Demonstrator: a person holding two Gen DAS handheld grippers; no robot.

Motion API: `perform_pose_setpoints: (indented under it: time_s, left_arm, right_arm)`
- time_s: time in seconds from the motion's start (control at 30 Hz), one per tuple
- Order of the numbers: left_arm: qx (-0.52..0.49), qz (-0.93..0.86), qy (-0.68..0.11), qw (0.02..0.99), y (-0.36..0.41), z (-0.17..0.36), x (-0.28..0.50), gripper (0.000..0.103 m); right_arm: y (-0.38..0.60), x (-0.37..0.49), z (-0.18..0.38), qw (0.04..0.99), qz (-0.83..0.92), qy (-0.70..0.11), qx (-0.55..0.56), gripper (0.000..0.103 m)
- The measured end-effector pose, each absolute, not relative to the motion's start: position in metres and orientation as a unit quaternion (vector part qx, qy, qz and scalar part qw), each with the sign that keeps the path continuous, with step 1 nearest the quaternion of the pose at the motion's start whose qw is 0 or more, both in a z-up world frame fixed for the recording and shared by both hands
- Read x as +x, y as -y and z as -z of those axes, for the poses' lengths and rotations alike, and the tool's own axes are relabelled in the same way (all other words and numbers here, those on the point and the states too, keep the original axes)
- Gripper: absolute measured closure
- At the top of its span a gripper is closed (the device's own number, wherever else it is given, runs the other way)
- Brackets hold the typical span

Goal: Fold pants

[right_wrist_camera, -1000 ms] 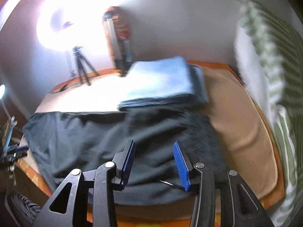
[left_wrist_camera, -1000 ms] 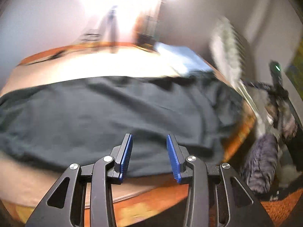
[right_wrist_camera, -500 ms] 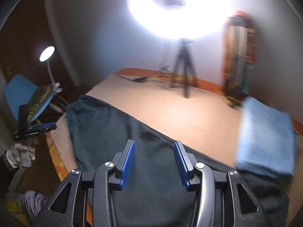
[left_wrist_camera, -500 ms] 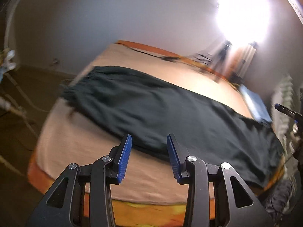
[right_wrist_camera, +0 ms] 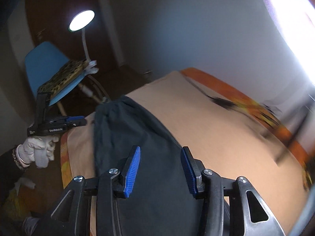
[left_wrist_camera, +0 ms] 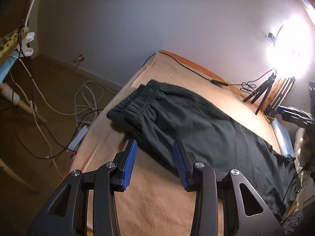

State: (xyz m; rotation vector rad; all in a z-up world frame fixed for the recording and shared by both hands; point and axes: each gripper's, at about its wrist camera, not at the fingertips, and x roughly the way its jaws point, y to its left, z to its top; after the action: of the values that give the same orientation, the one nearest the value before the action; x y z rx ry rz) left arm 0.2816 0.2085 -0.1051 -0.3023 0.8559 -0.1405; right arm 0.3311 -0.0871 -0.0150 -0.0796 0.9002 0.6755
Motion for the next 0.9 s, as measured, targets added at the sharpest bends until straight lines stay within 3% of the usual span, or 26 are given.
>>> perform_pose_setpoints:
  time_s: [0.33, 0.63, 0.73, 0.8, 0.9]
  left_arm:
    - [-0.157, 0.074, -0.414, 0.893, -0.214, 0.115, 0.303, 0.066]
    - [-0.149, 0.056, -0.422, 0.893, -0.216, 0.128, 0.313, 0.066]
    - [-0.148, 0.053, -0.422, 0.893, -0.217, 0.133, 0.313, 0.076]
    - [-0.147, 0.050, -0.421, 0.894, -0.218, 0.135, 0.313, 0.079]
    - [-0.149, 0.048, -0.421, 0.894, -0.220, 0.139, 0.313, 0.085]
  right_arm:
    - [-0.061, 0.420, 0.055, 0.792, -0.408, -0.446, -0.089, 0.057]
    - [-0.120, 0.457, 0.092, 0.784, -0.400, -0.459, -0.123, 0.057]
    - [-0.123, 0.464, 0.099, 0.778, -0.403, -0.467, -0.118, 0.057]
    - [-0.124, 0.466, 0.104, 0.771, -0.409, -0.475, -0.110, 0.062]
    - [-0.129, 0.466, 0.108, 0.763, -0.420, -0.479, -0.109, 0.079]
